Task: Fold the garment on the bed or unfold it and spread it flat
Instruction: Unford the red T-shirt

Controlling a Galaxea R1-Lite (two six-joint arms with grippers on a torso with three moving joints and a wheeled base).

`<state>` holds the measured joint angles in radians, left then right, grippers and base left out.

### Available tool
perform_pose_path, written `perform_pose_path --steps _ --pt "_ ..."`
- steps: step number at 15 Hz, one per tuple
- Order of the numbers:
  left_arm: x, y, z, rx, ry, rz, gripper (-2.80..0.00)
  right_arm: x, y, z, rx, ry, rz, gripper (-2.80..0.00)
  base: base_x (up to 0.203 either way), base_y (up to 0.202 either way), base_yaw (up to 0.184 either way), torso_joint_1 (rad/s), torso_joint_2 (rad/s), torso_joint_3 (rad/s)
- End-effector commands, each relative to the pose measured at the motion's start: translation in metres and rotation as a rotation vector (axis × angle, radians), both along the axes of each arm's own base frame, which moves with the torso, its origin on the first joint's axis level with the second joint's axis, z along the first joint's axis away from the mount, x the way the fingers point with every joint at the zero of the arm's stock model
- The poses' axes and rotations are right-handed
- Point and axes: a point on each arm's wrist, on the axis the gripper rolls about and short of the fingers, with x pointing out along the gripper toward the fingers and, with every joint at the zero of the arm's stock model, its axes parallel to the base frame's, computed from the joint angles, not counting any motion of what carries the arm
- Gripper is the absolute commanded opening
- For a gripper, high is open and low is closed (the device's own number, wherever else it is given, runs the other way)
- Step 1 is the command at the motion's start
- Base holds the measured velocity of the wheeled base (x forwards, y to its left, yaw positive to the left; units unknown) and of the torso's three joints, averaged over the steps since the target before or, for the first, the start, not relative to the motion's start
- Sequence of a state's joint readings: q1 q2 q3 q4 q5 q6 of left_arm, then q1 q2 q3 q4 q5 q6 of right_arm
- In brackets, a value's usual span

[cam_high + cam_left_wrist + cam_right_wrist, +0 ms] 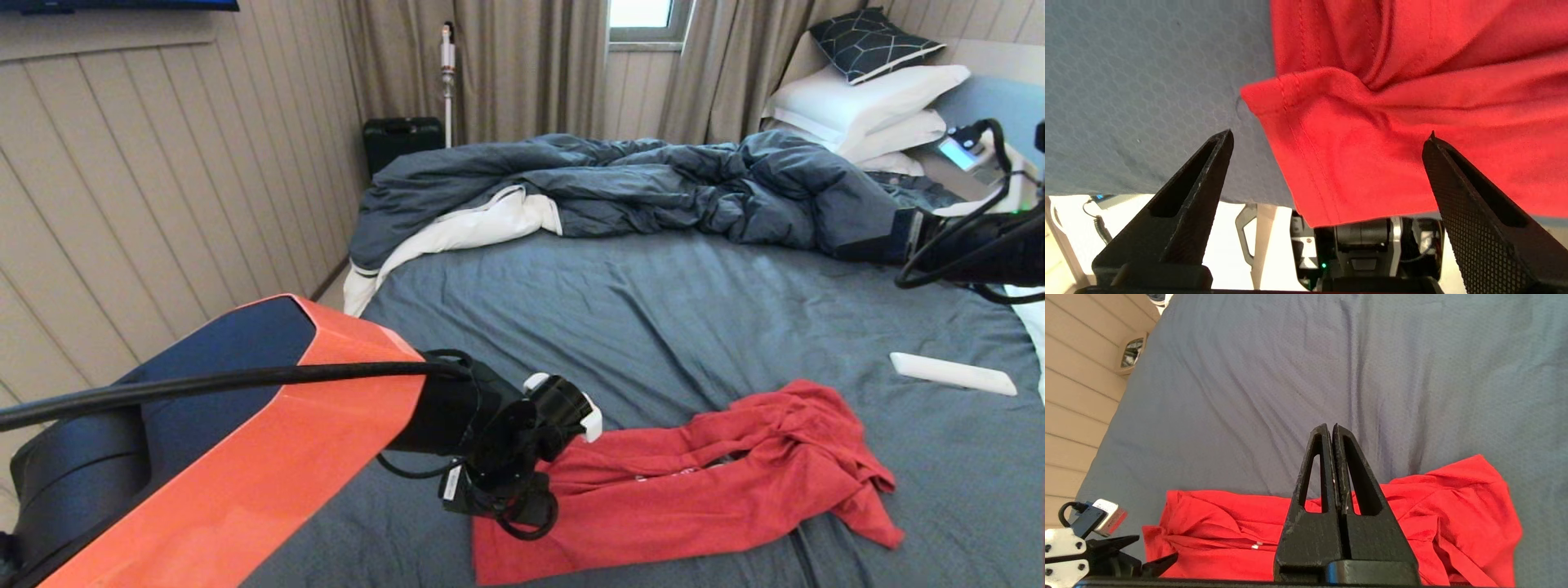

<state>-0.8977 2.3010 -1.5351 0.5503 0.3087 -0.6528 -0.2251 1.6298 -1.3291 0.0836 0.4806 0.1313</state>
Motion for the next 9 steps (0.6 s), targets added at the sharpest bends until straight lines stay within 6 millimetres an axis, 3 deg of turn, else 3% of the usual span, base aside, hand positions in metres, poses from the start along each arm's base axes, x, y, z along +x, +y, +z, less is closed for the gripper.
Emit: perform_pose_path --steps 1,6,7,8,9 --pt "0.0005 -0.0010 -0.0062 0.018 -0.001 0.004 0.00 -0.0003 -0.0005 0.0001 0.002 0.000 0.000 -2.80 0.000 0.000 0.000 0.000 0.00 0.000" --pt "0.0016 -0.0012 -0.0087 0.045 -0.027 0.003 0.00 -0.0003 -0.0036 0.0007 0.002 -0.016 -0.002 -2.80 0.000 0.000 0.000 0.000 0.00 0.000" --pt "0.0012 -0.0016 -0.0093 0.046 -0.026 0.001 -0.88 -0.0003 -0.0036 0.0007 0.002 -0.016 -0.002 -2.80 0.000 0.000 0.000 0.000 0.00 0.000" --pt "0.0004 -0.0007 -0.0077 0.050 -0.022 0.000 -2.80 -0.0007 -0.0035 0.0016 0.002 -0.019 -0.002 -2.80 0.000 0.000 0.000 0.000 0.00 0.000" --pt "0.0004 -0.0005 -0.0079 0.053 -0.024 -0.001 -2.80 -0.0008 -0.0039 0.0017 0.002 -0.020 -0.003 -2.80 0.000 0.000 0.000 0.000 0.00 0.000"
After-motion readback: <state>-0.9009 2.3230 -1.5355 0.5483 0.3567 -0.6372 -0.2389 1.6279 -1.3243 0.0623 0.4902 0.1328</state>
